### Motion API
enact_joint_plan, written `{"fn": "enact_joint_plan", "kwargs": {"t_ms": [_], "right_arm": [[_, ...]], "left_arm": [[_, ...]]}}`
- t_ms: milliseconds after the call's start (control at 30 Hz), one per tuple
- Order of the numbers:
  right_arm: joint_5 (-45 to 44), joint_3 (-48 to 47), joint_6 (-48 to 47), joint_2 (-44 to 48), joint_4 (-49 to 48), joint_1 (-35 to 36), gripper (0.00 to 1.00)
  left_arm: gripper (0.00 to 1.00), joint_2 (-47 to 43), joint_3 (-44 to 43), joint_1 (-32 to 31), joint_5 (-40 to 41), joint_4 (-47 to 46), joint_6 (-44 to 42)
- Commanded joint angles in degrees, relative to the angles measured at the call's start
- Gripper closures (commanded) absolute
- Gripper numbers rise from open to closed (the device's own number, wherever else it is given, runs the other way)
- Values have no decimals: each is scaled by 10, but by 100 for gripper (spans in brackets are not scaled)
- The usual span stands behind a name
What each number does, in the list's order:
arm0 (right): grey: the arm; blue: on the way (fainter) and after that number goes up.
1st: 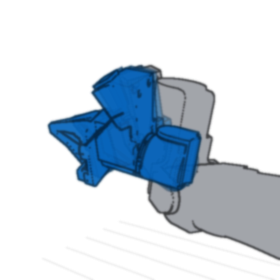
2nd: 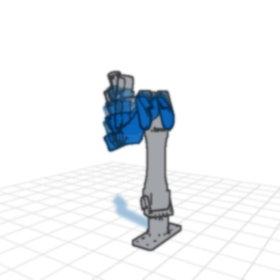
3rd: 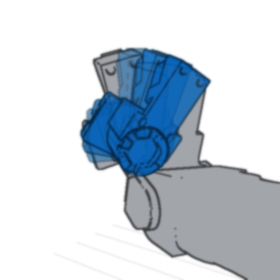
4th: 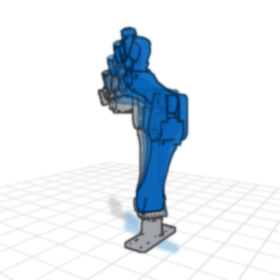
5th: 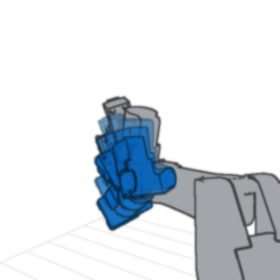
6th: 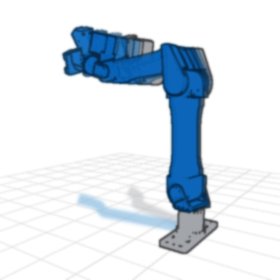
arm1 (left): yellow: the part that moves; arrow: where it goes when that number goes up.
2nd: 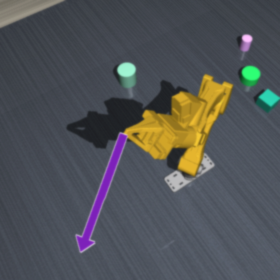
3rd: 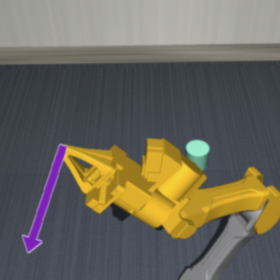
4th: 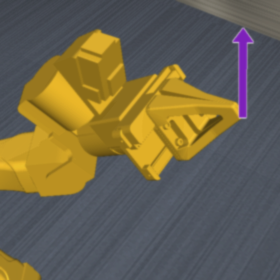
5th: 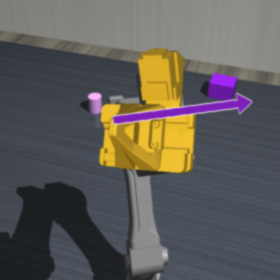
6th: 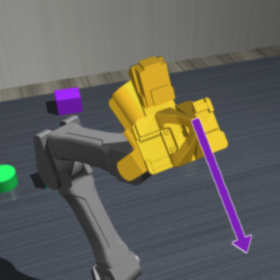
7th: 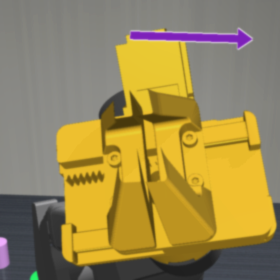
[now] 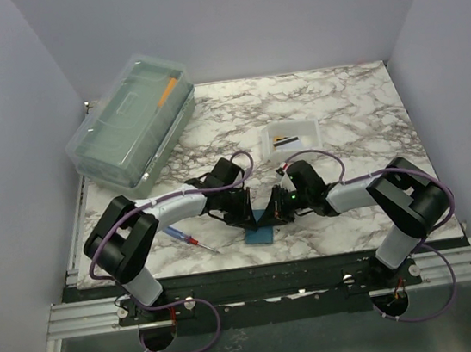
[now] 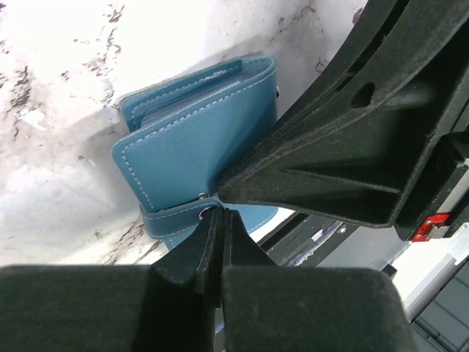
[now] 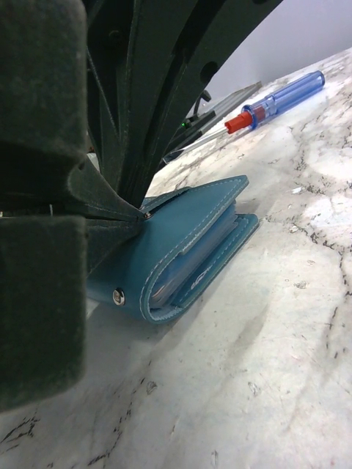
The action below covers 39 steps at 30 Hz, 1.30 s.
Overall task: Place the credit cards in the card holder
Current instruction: Close the card holder at the center of the board.
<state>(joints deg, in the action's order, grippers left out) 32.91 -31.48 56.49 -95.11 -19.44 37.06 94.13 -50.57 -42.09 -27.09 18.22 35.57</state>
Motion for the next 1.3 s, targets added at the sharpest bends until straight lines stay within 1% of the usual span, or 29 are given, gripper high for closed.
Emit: {"fn": "enact_joint_plan", "kwargs": {"t_ms": [0, 300, 600, 900, 967, 1000, 1033, 1100, 1167, 1200, 1267], "right_arm": [[-36, 20, -14, -20, 35, 3, 100], [-35, 16, -17, -22, 38, 3, 100], [-34, 25, -14, -25, 27, 3, 100], [-33, 31, -13, -26, 17, 3, 100], [-30, 27, -20, -24, 18, 4, 99], [-28, 26, -23, -22, 19, 3, 97], [-28, 25, -25, -19, 20, 4, 95], [-26, 20, -30, -9, 25, 3, 91], [-23, 16, -31, 3, 27, 4, 88], [-22, 13, -31, 11, 30, 3, 88], [-23, 6, -32, 19, 33, 4, 85]], "left_arm": [[100, 21, -7, -6, 40, -9, -4], [100, 10, -11, 4, 86, -16, 12], [100, 6, 2, 13, 98, -34, 17], [100, 10, 16, 17, 57, -77, 33], [100, -4, 16, 19, 53, -77, 35], [100, -15, 18, 20, 54, -76, 37], [98, -29, 20, 22, 58, -74, 37], [83, -58, 22, 32, 59, -66, 39], [67, -83, 23, 49, 50, -62, 42], [63, -89, 21, 60, 39, -61, 44], [62, -87, 15, 79, 14, -59, 44]]}}
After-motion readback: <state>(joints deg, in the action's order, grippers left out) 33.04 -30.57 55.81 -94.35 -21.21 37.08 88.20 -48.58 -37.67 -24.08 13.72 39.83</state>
